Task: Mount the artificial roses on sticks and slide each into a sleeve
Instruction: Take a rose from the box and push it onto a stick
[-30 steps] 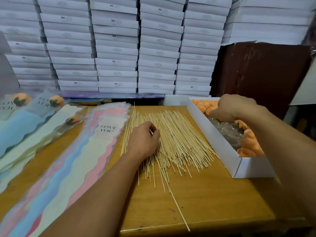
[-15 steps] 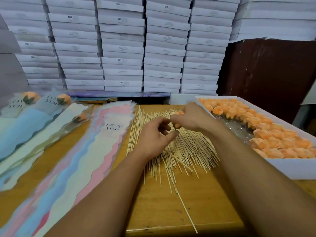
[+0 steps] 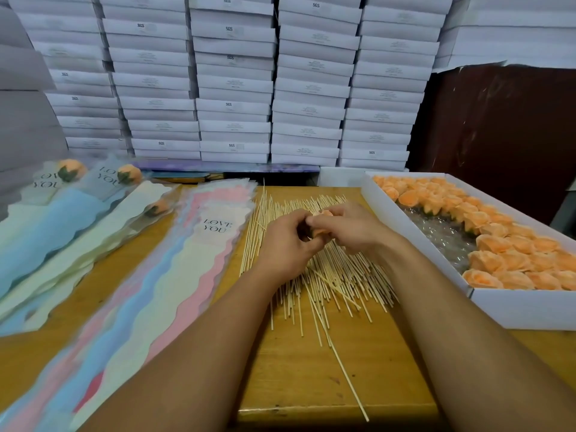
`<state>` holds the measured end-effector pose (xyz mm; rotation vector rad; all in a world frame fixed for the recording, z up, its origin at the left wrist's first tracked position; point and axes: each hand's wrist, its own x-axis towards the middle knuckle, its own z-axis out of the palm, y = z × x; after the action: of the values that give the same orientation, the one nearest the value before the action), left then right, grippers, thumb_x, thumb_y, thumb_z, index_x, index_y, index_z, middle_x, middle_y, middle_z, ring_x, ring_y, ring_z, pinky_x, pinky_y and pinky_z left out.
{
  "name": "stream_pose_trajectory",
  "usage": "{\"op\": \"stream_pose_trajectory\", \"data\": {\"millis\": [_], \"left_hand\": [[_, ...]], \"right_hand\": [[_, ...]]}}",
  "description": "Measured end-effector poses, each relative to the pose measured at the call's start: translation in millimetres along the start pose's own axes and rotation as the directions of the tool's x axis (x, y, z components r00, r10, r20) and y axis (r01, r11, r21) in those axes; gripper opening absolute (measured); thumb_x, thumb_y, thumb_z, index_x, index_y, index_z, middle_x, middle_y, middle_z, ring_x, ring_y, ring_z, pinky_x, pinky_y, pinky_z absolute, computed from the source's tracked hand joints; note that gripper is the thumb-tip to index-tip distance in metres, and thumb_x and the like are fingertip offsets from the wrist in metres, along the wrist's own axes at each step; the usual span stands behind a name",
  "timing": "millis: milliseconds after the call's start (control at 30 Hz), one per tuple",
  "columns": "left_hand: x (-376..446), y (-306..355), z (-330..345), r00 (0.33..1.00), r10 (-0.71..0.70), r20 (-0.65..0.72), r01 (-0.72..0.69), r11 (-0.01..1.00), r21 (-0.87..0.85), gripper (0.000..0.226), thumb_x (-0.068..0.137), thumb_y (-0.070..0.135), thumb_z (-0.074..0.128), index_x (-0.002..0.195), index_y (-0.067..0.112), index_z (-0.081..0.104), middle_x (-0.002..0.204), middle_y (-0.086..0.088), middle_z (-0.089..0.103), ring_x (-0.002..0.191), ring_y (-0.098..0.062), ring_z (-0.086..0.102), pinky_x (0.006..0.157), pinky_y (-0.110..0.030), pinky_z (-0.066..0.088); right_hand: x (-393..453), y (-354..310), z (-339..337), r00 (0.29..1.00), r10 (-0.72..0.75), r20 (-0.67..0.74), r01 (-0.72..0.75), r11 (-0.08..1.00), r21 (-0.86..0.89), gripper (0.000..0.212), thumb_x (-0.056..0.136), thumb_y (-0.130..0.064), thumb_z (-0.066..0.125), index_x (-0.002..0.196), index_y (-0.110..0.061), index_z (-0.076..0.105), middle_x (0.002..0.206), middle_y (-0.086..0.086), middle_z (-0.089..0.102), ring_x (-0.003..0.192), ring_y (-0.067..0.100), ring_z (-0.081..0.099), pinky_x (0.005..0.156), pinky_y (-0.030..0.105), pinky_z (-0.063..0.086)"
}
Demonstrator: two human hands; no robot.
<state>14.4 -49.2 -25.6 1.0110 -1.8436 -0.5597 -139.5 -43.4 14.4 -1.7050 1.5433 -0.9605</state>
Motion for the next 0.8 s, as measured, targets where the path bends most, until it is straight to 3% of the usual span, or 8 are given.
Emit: {"op": "stream_pose_trajectory", "data": {"millis": [67, 167, 300, 433, 500, 600, 667, 800], "left_hand": [[1.5, -1.7, -0.2, 1.000, -0.018, -0.018, 0.018, 1.000, 0.012, 0.016, 0.086, 0.026, 0.076, 0.098, 0.019, 0.069, 0.078, 0.007, 0.065, 0.069, -0.008, 0.058, 0.064, -0.026, 0.048], [3.0, -3.1, -0.2, 0.999, -0.036, -0.031, 0.037, 0.999, 0.037, 0.014, 0.087, 0.027, 0.075, 0.097, 0.020, 0.068, 0.079, 0.007, 0.065, 0.070, -0.010, 0.059, 0.065, -0.027, 0.049], [3.7, -4.4, 0.3, 0.996, -0.066, -0.065, 0.068, 0.997, 0.034, 0.014, 0.087, 0.030, 0.075, 0.096, 0.022, 0.069, 0.078, 0.010, 0.064, 0.067, -0.003, 0.057, 0.059, -0.019, 0.042], [6.2, -6.2, -2.3, 0.981, -0.141, -0.134, 0.141, 0.990, -0.006, 0.015, 0.089, 0.032, 0.073, 0.094, 0.020, 0.069, 0.078, 0.010, 0.063, 0.068, -0.004, 0.056, 0.060, -0.020, 0.038], [7.4, -6.3, -3.8, 0.966, -0.184, -0.180, 0.177, 0.983, -0.058, 0.011, 0.088, 0.030, 0.073, 0.088, 0.021, 0.067, 0.073, 0.010, 0.061, 0.065, -0.005, 0.056, 0.059, -0.022, 0.039], [9.4, -5.3, -6.1, 0.941, -0.245, -0.232, 0.221, 0.967, -0.128, 0.014, 0.088, 0.028, 0.073, 0.080, 0.018, 0.065, 0.068, 0.007, 0.060, 0.064, -0.014, 0.060, 0.059, -0.029, 0.046], [10.6, -5.2, -7.7, 0.926, -0.283, -0.252, 0.244, 0.954, -0.176, 0.017, 0.087, 0.026, 0.072, 0.076, 0.016, 0.064, 0.066, 0.004, 0.060, 0.068, -0.022, 0.064, 0.065, -0.038, 0.052], [11.8, -5.9, -9.0, 0.904, -0.327, -0.276, 0.265, 0.934, -0.239, 0.020, 0.086, 0.024, 0.073, 0.076, 0.009, 0.066, 0.065, 0.000, 0.060, 0.066, -0.021, 0.060, 0.072, -0.045, 0.054]], "right_hand": [[-2.0, 1.7, 0.2, 1.000, 0.018, 0.019, -0.020, 0.994, 0.103, 0.036, 0.089, -0.058, 0.064, 0.090, -0.022, 0.073, 0.066, -0.011, 0.060, 0.048, 0.002, 0.045, 0.040, 0.020, 0.030], [-1.5, 1.2, -0.8, 0.996, 0.088, -0.028, -0.081, 0.979, 0.190, 0.051, 0.092, -0.067, 0.053, 0.095, -0.020, 0.071, 0.066, -0.004, 0.053, 0.050, 0.008, 0.041, 0.040, 0.022, 0.029], [-0.6, 2.5, 0.8, 0.976, 0.156, -0.154, -0.124, 0.973, 0.196, 0.043, 0.104, -0.051, 0.040, 0.102, -0.018, 0.069, 0.063, -0.003, 0.054, 0.051, 0.010, 0.044, 0.044, 0.025, 0.033], [-4.2, 7.6, 4.1, 0.973, 0.054, -0.223, -0.086, 0.987, -0.139, 0.024, 0.099, -0.024, 0.058, 0.093, -0.011, 0.078, 0.072, -0.006, 0.063, 0.069, 0.013, 0.060, 0.060, 0.028, 0.043], [-7.5, 7.9, 8.1, 0.990, 0.024, -0.139, -0.055, 0.973, -0.226, 0.022, 0.093, -0.026, 0.070, 0.085, -0.007, 0.077, 0.075, 0.003, 0.070, 0.074, 0.021, 0.066, 0.066, 0.029, 0.050], [-10.8, 4.5, 20.3, 1.000, 0.025, -0.019, -0.030, 0.941, -0.337, 0.024, 0.085, -0.034, 0.079, 0.078, -0.011, 0.077, 0.071, 0.000, 0.070, 0.064, 0.011, 0.064, 0.062, 0.029, 0.050], [-11.5, 1.3, 31.5, 1.000, 0.015, -0.003, -0.014, 0.905, -0.426, 0.022, 0.082, -0.036, 0.081, 0.074, -0.017, 0.075, 0.070, -0.005, 0.070, 0.064, 0.009, 0.066, 0.060, 0.029, 0.050], [-12.3, -7.8, 48.7, 0.998, -0.055, -0.025, 0.032, 0.821, -0.570, 0.017, 0.084, -0.031, 0.076, 0.074, -0.018, 0.071, 0.070, -0.002, 0.067, 0.067, 0.016, 0.064, 0.058, 0.029, 0.049]]}}
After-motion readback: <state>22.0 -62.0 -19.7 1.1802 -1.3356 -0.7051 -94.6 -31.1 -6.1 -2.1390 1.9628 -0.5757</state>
